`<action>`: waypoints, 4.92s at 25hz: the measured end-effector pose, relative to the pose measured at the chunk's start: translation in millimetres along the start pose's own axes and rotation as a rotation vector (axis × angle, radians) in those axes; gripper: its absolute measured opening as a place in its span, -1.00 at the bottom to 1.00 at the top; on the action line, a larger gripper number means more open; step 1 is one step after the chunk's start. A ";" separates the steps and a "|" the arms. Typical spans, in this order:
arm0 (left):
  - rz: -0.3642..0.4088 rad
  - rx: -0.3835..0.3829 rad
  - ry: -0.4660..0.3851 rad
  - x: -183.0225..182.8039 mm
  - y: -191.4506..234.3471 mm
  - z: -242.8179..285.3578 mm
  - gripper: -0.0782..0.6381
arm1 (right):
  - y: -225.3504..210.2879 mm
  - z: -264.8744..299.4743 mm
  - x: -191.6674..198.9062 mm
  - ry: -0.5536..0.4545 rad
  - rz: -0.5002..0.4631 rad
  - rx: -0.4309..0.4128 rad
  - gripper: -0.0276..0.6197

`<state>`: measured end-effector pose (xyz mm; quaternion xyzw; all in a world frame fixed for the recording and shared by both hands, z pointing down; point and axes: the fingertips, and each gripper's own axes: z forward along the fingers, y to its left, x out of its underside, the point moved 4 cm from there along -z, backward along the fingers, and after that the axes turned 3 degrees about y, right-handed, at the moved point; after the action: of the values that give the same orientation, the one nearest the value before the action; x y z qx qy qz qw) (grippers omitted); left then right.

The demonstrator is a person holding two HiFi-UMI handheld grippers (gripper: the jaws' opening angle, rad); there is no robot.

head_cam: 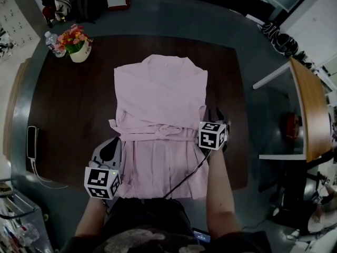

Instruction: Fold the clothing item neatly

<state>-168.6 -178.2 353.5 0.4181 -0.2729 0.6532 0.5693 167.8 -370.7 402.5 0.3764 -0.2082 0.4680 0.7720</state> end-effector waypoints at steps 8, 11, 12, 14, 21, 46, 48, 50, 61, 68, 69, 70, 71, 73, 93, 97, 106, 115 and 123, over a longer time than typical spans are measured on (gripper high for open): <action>-0.017 0.015 -0.011 26.8 8.6 -29.8 -0.75 | 30.3 -62.6 -14.1 -0.284 0.193 -0.323 -0.61; -0.017 0.050 -0.001 37.5 7.2 -44.1 -0.75 | 64.0 -56.3 -35.9 -0.267 0.134 -0.386 -0.76; -0.007 0.059 0.003 39.3 7.8 -46.4 -0.76 | 68.4 -48.5 -39.7 -0.243 0.140 -0.383 -0.76; 0.014 0.058 0.008 40.5 10.0 -49.4 -0.76 | 68.9 -29.3 -40.2 -0.182 0.155 -0.349 -0.76; -0.008 0.034 0.003 47.1 11.4 -55.2 -0.75 | 12.0 6.3 -4.3 -0.020 0.317 -0.153 -0.76; 0.028 0.091 -0.054 185.0 9.4 -218.0 -0.75 | 105.0 -307.8 193.8 -0.318 0.545 -0.236 -0.91; 0.050 0.088 -0.030 201.7 2.6 -211.6 -0.75 | 98.4 -306.7 221.8 -0.317 0.580 -0.208 -0.91; 0.052 0.072 0.005 222.1 -4.0 -204.8 -0.75 | 91.9 -303.6 253.9 -0.294 0.618 -0.184 -0.91; 0.128 0.044 -0.091 295.2 -17.0 -161.4 -0.32 | 84.3 -249.6 400.9 -0.172 0.480 -0.275 -0.75; 0.168 0.078 -0.054 350.6 -19.3 -106.9 0.26 | 91.6 -182.9 455.2 -0.146 0.340 -0.419 -0.35; 0.181 0.082 -0.024 360.0 -18.5 -95.5 0.30 | 93.2 -171.7 460.7 -0.136 0.321 -0.432 -0.31; 0.188 0.084 0.009 369.8 -16.8 -84.3 0.31 | 94.2 -161.6 465.4 -0.128 0.310 -0.442 -0.29; 0.196 0.084 0.046 379.7 -14.5 -73.9 0.31 | 95.5 -152.6 469.5 -0.119 0.301 -0.453 -0.28; 0.229 0.087 0.112 396.4 -10.4 -55.9 0.31 | 100.4 -136.1 475.6 -0.103 0.273 -0.473 -0.28; 0.273 0.195 0.139 430.6 -51.3 -28.2 -0.69 | 124.5 -95.5 472.4 -0.098 0.226 -0.431 -0.94; 0.259 0.230 0.156 432.4 -52.0 -61.9 -0.69 | 129.8 -118.5 478.4 -0.077 0.297 -0.444 -0.94; 0.228 0.276 0.162 424.3 -57.3 -149.8 -0.69 | 113.8 -166.6 501.0 -0.081 0.385 -0.408 -0.76; 0.150 0.240 0.127 416.5 -53.0 -151.2 -0.69 | 126.6 -112.9 462.4 -0.099 0.228 -0.517 -0.23; 0.060 0.207 0.070 401.1 -58.8 -153.2 -0.69 | 131.0 -138.0 449.3 -0.081 0.233 -0.485 -0.92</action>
<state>-148.5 168.1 613.3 0.4430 -0.1964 0.7090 0.5124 261.9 27.2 668.9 0.1724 -0.3867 0.4746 0.7717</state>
